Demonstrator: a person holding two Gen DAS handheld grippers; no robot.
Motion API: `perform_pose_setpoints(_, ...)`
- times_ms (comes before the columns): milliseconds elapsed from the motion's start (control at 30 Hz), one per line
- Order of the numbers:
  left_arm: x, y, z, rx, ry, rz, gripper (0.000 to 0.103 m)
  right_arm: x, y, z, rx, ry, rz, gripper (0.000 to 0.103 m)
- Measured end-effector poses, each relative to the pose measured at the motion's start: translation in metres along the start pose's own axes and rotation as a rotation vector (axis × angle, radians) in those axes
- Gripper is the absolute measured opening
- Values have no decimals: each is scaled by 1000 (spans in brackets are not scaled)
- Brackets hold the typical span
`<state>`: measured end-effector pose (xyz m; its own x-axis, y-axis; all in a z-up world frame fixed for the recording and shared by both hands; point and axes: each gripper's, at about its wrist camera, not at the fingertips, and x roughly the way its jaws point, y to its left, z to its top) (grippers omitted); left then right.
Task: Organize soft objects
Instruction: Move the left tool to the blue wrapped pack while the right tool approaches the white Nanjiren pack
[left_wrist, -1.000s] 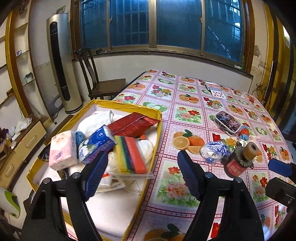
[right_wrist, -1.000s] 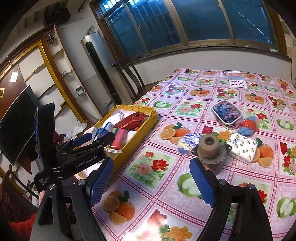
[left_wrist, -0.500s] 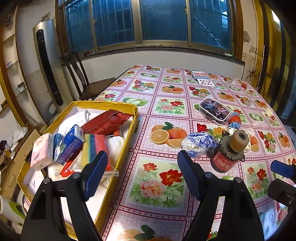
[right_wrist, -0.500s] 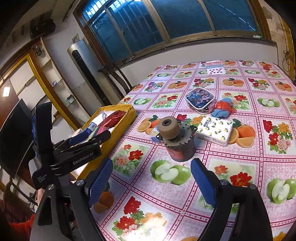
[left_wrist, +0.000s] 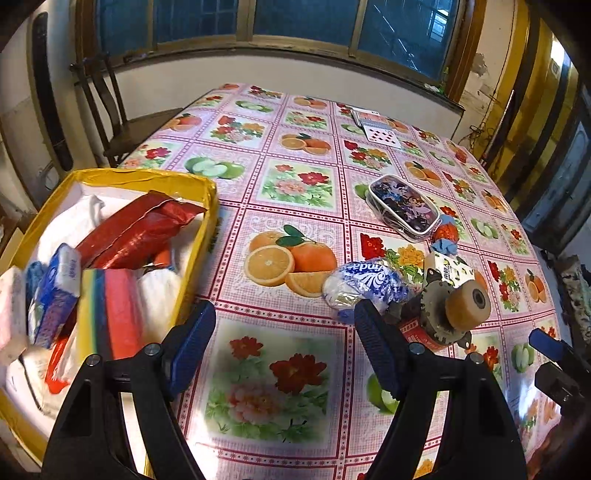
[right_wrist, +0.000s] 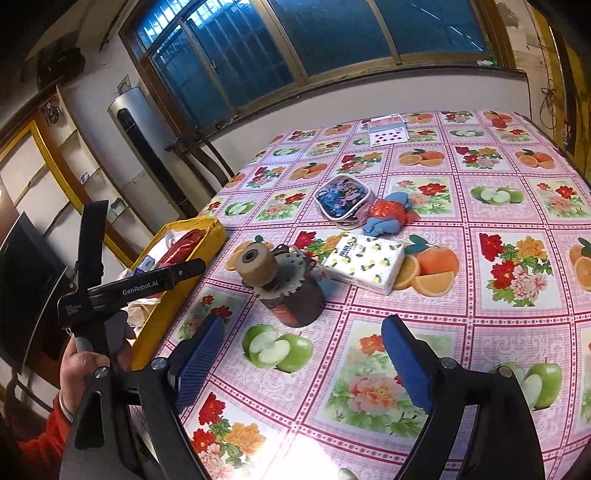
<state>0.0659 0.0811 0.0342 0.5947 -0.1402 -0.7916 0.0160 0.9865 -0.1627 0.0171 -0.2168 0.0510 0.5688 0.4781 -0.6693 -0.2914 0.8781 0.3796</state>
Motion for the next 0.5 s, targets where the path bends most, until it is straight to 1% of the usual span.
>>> perform_pose_setpoints(67,11,-7,6,55,36,-22,77,1,-7,3,3,4,-16,89)
perform_pose_setpoints(133,25,-16,8,119,93,-29,77,4,-13,5,10,9,-21,89)
perform_pose_setpoints(200,40,-24,9,184,152,-19,77,7,-20,7,25,15,-11,90)
perform_pose_setpoints(267,51,-28,10,219,169,14,77,11,-25,8,34,26,-11,90)
perform_pose_setpoints(300,56,-28,12,223,174,25,77,14,-27,9,35,31,-13,90)
perform_pose_setpoints(333,60,-27,15,205,177,18,77,17,-28,9,35,36,-15,90)
perform_pose_setpoints(433,67,-22,26,130,191,-61,77,25,-30,11,34,55,-17,90)
perform_pose_setpoints(500,70,-24,31,107,184,-69,77,29,-31,13,33,63,-20,90)
